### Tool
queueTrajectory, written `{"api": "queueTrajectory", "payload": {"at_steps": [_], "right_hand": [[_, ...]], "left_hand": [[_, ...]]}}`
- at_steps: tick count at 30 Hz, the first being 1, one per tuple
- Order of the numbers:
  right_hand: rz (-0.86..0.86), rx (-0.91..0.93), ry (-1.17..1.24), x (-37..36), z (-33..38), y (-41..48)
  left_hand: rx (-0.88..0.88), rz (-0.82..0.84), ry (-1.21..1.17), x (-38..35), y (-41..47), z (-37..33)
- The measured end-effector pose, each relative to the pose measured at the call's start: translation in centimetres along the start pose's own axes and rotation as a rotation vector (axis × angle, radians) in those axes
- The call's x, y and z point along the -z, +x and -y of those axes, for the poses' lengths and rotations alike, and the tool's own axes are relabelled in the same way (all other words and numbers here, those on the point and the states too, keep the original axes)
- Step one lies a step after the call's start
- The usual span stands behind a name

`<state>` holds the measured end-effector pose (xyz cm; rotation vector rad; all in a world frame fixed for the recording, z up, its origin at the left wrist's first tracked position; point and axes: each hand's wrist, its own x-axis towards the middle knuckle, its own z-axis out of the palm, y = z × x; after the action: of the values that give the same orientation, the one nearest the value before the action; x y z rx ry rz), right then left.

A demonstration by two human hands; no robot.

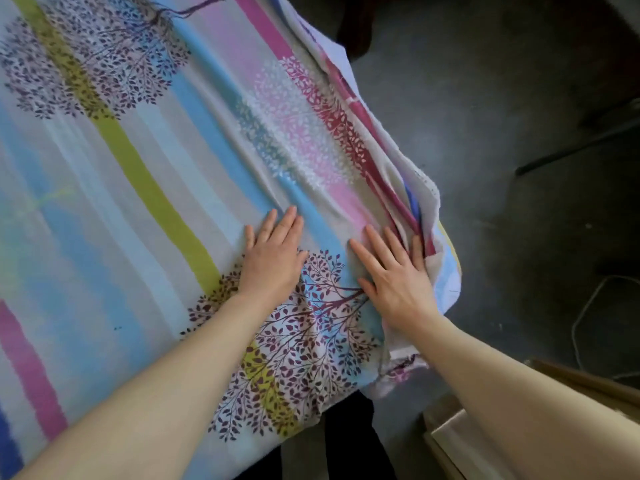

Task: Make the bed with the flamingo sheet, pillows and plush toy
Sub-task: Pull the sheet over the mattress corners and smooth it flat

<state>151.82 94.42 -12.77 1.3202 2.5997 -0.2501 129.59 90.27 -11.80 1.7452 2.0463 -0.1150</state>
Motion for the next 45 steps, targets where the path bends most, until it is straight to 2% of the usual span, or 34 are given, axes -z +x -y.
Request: {"api": "queueTrajectory", "payload": {"at_steps": [4,9,11,15,17,20,22,29,32,34,37,39,42,45], "right_hand": [[-0.089,-0.033,0.042,0.4,-1.4,-1.0],[-0.182,-0.132,0.142,1.5,-2.6,-1.5],[-0.191,-0.243,0.192,1.9,-3.3,-1.3],[-0.118,-0.634,0.358,1.8,-4.8,-0.8],[-0.115,-0.702,0.404,1.8,-5.3,-0.8],[-0.220,-0.548,0.459,1.8,-6.3,-1.5],[-0.222,-0.464,0.484,1.8,-7.2,-2.1],[-0.171,-0.523,0.475,2.6,-12.8,-2.7],[-0.143,-0.503,0.365,3.0,-15.6,-2.4],[-0.141,-0.517,0.312,3.2,-17.9,-2.3],[-0.155,-0.558,0.265,3.9,-20.4,-2.3],[-0.172,-0.569,0.202,4.0,-21.2,-2.3],[-0.085,-0.570,0.133,3.4,-20.2,-2.6],[-0.042,-0.478,0.229,2.4,-17.0,-2.9]], "left_hand": [[-0.021,-0.137,-0.193,1.2,2.6,-3.8],[-0.064,-0.049,-0.280,2.1,5.4,-7.8],[-0.029,-0.077,-0.314,2.1,5.9,-9.5],[0.143,-0.105,-0.328,1.6,6.5,-12.2],[0.243,-0.068,-0.323,1.4,7.0,-13.3],[0.357,-0.042,-0.309,1.5,7.8,-14.9],[0.352,-0.064,-0.320,1.5,8.2,-16.0],[0.204,-0.131,-0.608,1.6,9.5,-19.2],[0.123,0.012,-0.634,1.3,10.4,-20.6],[0.100,0.167,-0.523,0.8,10.6,-22.0],[0.090,0.250,-0.390,0.1,10.2,-23.4],[0.094,0.224,-0.456,-0.4,10.2,-23.4],[0.113,0.132,-0.742,-0.5,10.4,-22.3],[0.131,-0.001,-0.863,1.0,9.7,-21.7]]}}
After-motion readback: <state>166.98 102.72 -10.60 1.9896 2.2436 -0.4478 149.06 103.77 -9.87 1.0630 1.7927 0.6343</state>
